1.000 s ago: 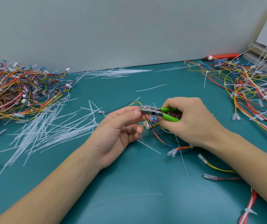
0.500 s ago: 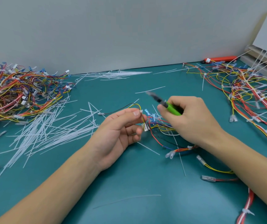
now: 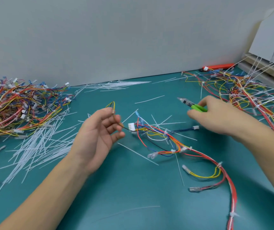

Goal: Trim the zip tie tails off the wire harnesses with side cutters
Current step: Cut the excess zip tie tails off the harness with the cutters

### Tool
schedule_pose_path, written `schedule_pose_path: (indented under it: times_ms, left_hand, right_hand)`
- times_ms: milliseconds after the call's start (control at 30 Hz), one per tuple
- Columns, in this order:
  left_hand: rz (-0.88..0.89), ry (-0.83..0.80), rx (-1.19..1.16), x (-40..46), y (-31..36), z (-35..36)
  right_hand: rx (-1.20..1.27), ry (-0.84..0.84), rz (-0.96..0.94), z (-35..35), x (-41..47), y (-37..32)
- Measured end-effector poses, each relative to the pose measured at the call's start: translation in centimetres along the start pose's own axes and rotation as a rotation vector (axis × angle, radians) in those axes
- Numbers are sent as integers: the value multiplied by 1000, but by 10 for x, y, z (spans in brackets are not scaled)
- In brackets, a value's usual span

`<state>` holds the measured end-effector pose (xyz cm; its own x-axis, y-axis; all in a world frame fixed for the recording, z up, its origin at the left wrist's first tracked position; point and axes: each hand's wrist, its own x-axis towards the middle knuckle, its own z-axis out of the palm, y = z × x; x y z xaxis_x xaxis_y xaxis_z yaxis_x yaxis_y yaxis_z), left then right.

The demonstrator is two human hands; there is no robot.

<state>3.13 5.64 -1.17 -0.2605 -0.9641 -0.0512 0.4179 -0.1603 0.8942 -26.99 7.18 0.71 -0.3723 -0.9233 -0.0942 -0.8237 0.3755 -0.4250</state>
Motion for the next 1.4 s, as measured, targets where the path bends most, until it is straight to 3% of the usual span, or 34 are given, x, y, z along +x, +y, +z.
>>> schedule_pose_path:
  times_ms: [100,333,800,900,967,1000,1067,1133,1267,1333,1400]
  left_hand:
    - [90,57,94,4,5,-6]
    - [219,165,369,9,6,-14]
    - [112,260,474,13,3,-18]
    - [161,210,507,13,5,-21]
    - [208,167,520,12,5,-21]
    - [239,143,520,11,5,-21]
    - [309,87,501,9,6,-19]
    - [365,40,454,6,7,-18]
    - [435,-12,383,6,10,-18]
    - [435,-26,323,6,11,-17]
    - [423,-52,293,6,14,-17]
  right_hand:
    - [-107,-76,3,0,2,6]
    - [-241,-76,42,4,7,12]
    - [-292,-105,17,9,3,7]
    - [-304,38,-62,6,-3,-1]
    - [-137,206,-272,11,-10,-14]
    - [15,211,-374,16,-15,-24]
    - [230,57,-497,28,-25,-46]
    - [219,-80,-564,40,-27,-62]
    - [174,-154,-552,46,-9,-76]
    - [336,-180,-506,42,-3,-79]
    - [646,-144,-441,31,-3,-83]
